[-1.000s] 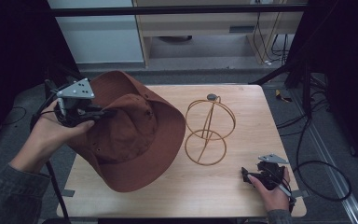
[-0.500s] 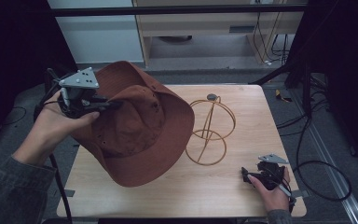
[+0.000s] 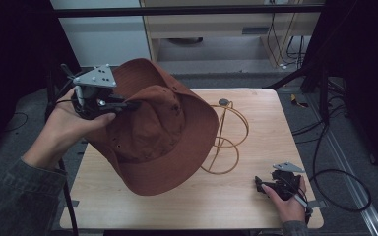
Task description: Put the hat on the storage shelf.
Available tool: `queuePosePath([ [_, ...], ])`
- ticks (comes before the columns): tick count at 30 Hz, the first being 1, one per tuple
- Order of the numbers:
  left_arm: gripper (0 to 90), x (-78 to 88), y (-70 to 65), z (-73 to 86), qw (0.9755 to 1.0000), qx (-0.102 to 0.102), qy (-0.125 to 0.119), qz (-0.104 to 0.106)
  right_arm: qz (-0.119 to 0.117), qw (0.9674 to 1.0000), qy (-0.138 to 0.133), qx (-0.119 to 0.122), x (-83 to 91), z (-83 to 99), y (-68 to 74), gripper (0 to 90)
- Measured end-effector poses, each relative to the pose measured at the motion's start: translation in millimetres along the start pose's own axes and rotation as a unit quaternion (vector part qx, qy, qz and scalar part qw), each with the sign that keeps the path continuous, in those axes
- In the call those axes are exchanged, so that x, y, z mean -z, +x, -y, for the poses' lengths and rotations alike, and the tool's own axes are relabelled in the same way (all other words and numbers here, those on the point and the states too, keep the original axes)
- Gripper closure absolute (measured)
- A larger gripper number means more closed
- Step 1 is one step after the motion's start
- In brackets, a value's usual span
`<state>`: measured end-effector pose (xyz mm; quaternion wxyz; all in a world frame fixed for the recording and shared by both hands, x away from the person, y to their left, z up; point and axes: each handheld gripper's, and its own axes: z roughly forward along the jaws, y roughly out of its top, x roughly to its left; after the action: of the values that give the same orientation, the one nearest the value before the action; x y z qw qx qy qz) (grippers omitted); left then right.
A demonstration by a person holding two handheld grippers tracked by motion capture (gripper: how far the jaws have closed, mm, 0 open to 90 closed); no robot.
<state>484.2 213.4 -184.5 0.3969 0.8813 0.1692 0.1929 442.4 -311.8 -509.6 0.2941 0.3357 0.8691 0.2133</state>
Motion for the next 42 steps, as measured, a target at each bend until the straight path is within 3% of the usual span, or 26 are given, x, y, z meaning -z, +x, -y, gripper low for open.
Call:
queuePosePath([
  [7,88.7,-11.9,-8.0,-14.2,0.9998,-0.016,0.001,0.012,0.000,1.0000,0.001,0.000,0.1,0.0,0.1,0.6],
  [17,88.7,-25.8,-11.2,-23.4,0.9996,-0.017,0.000,0.023,-0.001,1.0000,0.001,0.000,0.1,0.0,0.1,0.6],
  [34,88.7,-42.3,-17.4,-57.1,0.9989,-0.037,0.006,0.027,-0.001,1.0000,0.000,-0.001,-0.1,0.0,0.2,0.6],
  [42,88.7,-48.2,-20.3,-63.9,0.9988,-0.039,0.005,0.029,-0.001,1.0000,0.000,-0.002,-0.2,0.1,0.5,0.6],
])
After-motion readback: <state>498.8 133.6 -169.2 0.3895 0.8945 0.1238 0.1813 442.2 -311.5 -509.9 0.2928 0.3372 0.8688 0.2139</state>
